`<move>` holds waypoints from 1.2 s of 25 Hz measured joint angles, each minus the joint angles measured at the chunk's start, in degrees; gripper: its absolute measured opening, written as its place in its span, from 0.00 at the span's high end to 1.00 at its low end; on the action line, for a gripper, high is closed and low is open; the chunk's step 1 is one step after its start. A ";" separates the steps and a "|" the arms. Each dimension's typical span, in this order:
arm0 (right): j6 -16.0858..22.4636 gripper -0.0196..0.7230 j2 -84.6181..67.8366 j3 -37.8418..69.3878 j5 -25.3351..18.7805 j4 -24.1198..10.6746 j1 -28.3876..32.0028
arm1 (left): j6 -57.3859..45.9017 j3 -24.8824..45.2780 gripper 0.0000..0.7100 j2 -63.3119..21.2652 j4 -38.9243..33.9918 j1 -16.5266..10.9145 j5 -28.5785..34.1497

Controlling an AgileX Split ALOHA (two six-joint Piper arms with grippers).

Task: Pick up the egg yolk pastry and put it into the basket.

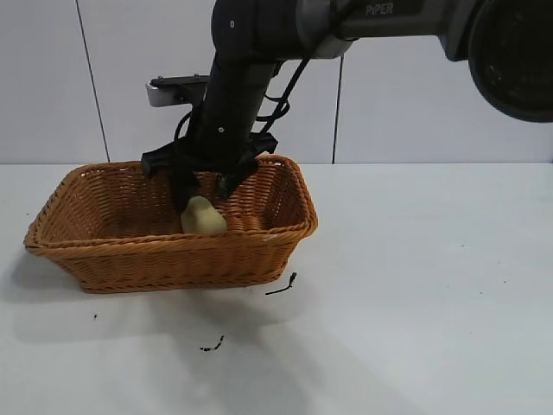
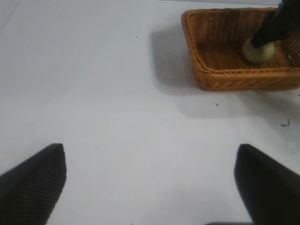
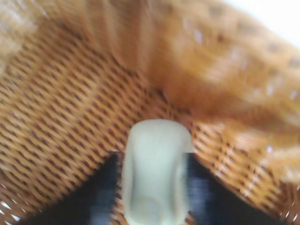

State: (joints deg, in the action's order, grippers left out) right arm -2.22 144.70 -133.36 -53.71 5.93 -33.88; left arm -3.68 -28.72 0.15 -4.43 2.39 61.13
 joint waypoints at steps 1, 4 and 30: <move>0.00 0.12 -0.47 -1.50 -1.23 -0.07 0.00 | 0.00 0.00 0.02 0.00 0.00 0.00 0.00; -0.06 0.07 -2.57 -6.68 -4.39 -1.50 0.00 | 0.00 0.00 0.02 0.00 0.00 0.00 0.00; -1.50 0.06 -4.55 -14.18 -15.66 -5.20 33.35 | 0.00 0.00 0.02 0.00 0.00 0.00 0.00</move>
State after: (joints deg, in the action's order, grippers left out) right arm -3.72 140.15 -147.54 -69.37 0.73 -0.53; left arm -3.68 -28.72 0.15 -4.43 2.39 61.13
